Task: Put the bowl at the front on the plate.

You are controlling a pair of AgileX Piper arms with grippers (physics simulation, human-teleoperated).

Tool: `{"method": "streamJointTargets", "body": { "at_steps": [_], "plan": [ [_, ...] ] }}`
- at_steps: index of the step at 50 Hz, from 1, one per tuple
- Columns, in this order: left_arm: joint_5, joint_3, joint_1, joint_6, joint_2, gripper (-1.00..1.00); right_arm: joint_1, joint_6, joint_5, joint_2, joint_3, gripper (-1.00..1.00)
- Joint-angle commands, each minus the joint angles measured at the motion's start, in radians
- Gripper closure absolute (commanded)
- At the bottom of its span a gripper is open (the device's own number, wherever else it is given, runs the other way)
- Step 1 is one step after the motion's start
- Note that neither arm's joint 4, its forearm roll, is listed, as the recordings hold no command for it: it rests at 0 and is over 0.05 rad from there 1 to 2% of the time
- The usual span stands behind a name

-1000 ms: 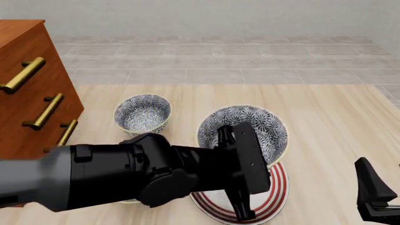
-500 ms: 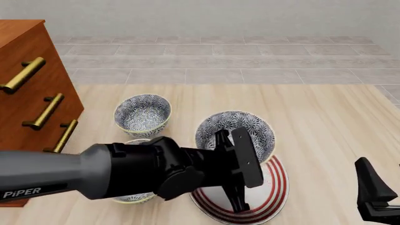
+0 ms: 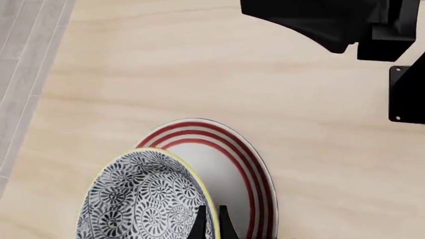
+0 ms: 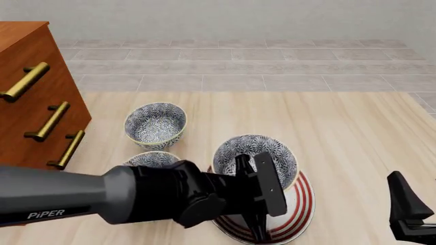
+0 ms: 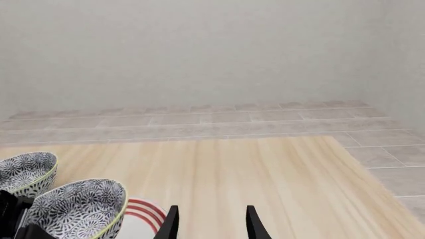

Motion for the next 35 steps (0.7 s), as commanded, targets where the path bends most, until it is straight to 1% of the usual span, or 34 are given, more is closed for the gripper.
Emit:
{"method": "streamJointTargets", "body": {
  "at_steps": [1, 4, 7, 10, 11, 16, 24, 35],
  "plan": [
    [0.001, 0.006, -0.015, -0.008, 0.014, 1.0, -0.002, 0.003, -0.002, 0.0, 0.0, -1.0],
    [-0.001, 0.005, -0.013, -0.006, 0.021, 1.0, -0.004, 0.003, 0.002, 0.0, -0.004, -1.0],
    [0.009, 0.001, -0.029, -0.026, 0.014, 1.0, -0.005, 0.003, -0.005, 0.0, 0.002, -1.0],
    [0.011, 0.003, -0.035, -0.028, 0.015, 1.0, -0.007, 0.004, -0.004, 0.0, 0.001, -1.0],
    [0.006, 0.008, -0.028, -0.008, 0.017, 1.0, -0.007, 0.003, -0.001, 0.0, -0.003, -1.0],
    [0.007, 0.005, -0.028, -0.026, 0.019, 1.0, -0.007, 0.003, -0.005, -0.001, 0.001, -1.0],
    [-0.006, 0.011, -0.024, -0.024, 0.033, 1.0, -0.006, 0.005, -0.001, -0.001, -0.004, -1.0],
    [0.004, 0.002, -0.027, -0.046, 0.048, 1.0, -0.007, 0.009, -0.004, 0.0, -0.001, -1.0]
  ]
}}
